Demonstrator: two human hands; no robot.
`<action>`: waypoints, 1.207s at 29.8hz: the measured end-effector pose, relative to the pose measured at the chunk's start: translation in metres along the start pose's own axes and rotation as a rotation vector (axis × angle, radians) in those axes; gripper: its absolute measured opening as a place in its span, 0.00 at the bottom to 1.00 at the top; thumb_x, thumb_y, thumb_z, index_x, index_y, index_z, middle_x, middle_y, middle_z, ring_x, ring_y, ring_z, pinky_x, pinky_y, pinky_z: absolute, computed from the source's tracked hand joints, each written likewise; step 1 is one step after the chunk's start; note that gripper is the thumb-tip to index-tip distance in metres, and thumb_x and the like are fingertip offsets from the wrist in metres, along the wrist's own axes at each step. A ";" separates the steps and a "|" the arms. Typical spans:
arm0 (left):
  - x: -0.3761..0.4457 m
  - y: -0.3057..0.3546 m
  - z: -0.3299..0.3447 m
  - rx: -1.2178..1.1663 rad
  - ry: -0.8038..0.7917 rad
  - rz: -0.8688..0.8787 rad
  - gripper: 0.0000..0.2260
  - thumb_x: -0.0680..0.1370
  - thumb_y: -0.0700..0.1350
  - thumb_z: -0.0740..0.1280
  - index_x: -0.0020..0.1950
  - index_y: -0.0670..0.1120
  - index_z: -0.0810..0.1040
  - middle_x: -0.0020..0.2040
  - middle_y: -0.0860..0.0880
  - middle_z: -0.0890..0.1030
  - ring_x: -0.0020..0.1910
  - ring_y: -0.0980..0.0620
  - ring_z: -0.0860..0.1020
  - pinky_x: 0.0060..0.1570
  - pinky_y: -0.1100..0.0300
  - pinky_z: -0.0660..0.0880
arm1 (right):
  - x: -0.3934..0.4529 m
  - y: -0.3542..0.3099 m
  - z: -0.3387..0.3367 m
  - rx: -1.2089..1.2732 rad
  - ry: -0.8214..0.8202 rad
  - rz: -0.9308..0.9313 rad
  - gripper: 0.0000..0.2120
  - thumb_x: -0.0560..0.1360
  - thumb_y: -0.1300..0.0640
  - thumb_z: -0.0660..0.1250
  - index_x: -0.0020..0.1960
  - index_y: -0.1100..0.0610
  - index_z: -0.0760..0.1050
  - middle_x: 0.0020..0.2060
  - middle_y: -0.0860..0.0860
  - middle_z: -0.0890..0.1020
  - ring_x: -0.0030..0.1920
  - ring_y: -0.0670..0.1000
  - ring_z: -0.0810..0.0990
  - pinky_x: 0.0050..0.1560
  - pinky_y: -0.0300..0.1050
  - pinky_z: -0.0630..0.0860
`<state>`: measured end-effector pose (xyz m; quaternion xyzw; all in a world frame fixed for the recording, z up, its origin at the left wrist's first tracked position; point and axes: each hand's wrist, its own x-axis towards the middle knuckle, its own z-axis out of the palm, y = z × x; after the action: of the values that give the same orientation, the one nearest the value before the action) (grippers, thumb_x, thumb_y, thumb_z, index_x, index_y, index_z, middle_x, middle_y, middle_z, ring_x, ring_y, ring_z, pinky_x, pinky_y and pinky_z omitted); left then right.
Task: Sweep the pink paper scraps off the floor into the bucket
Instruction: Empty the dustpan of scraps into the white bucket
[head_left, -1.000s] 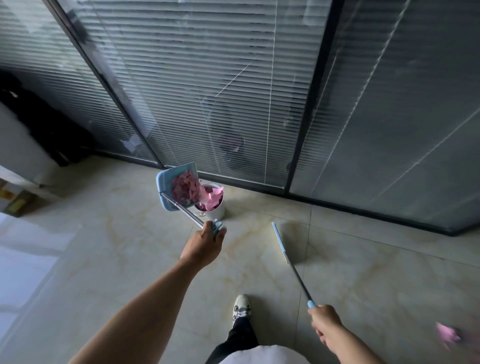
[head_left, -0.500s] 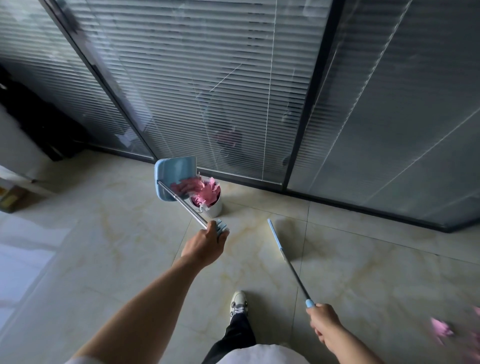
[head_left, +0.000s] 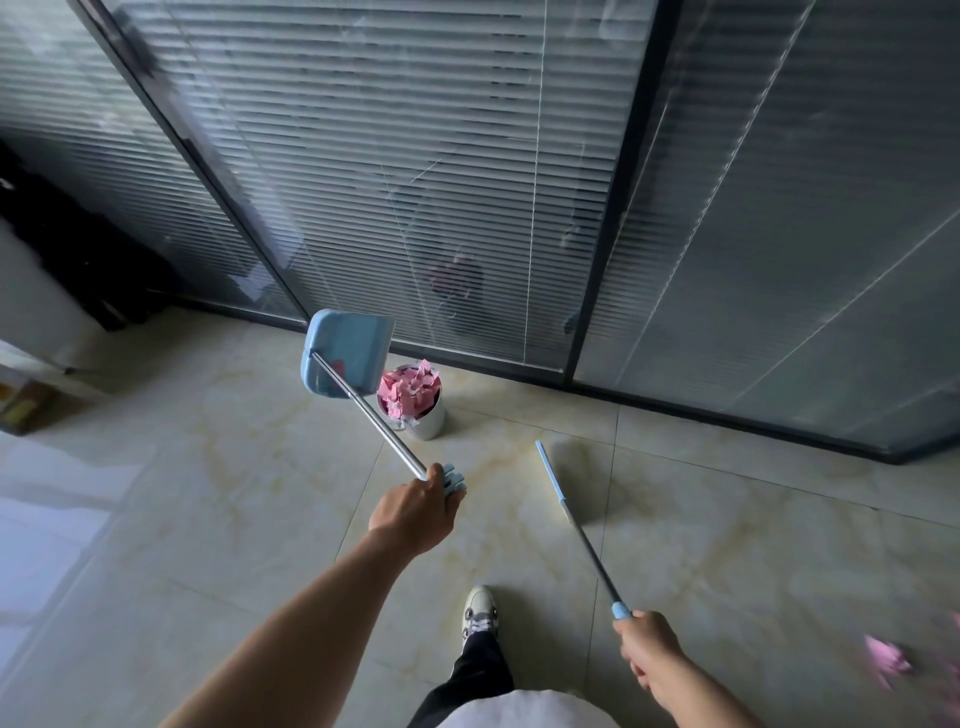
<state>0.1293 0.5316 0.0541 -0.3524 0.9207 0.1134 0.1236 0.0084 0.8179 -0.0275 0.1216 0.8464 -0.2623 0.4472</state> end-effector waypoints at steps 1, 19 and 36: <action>-0.001 0.001 0.001 0.005 0.002 0.008 0.21 0.81 0.60 0.52 0.63 0.46 0.66 0.50 0.42 0.83 0.46 0.38 0.81 0.36 0.54 0.73 | 0.000 0.000 0.000 -0.001 0.002 0.001 0.08 0.77 0.60 0.61 0.45 0.62 0.77 0.25 0.55 0.71 0.17 0.47 0.62 0.22 0.32 0.57; -0.023 0.003 0.024 0.232 -0.169 0.104 0.25 0.81 0.61 0.52 0.73 0.48 0.59 0.52 0.44 0.82 0.45 0.44 0.81 0.35 0.56 0.71 | 0.002 0.011 -0.004 -0.011 0.008 -0.007 0.08 0.77 0.59 0.61 0.47 0.63 0.77 0.26 0.55 0.71 0.17 0.47 0.62 0.22 0.32 0.56; -0.007 0.008 -0.008 -0.383 0.183 -0.274 0.16 0.81 0.56 0.54 0.61 0.47 0.67 0.51 0.37 0.82 0.45 0.37 0.81 0.39 0.53 0.75 | 0.005 0.008 -0.005 0.010 -0.023 0.020 0.08 0.77 0.59 0.59 0.48 0.61 0.75 0.26 0.54 0.69 0.19 0.48 0.61 0.22 0.32 0.56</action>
<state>0.1278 0.5390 0.0650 -0.4998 0.8334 0.2355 -0.0148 0.0062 0.8271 -0.0319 0.1291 0.8386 -0.2636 0.4588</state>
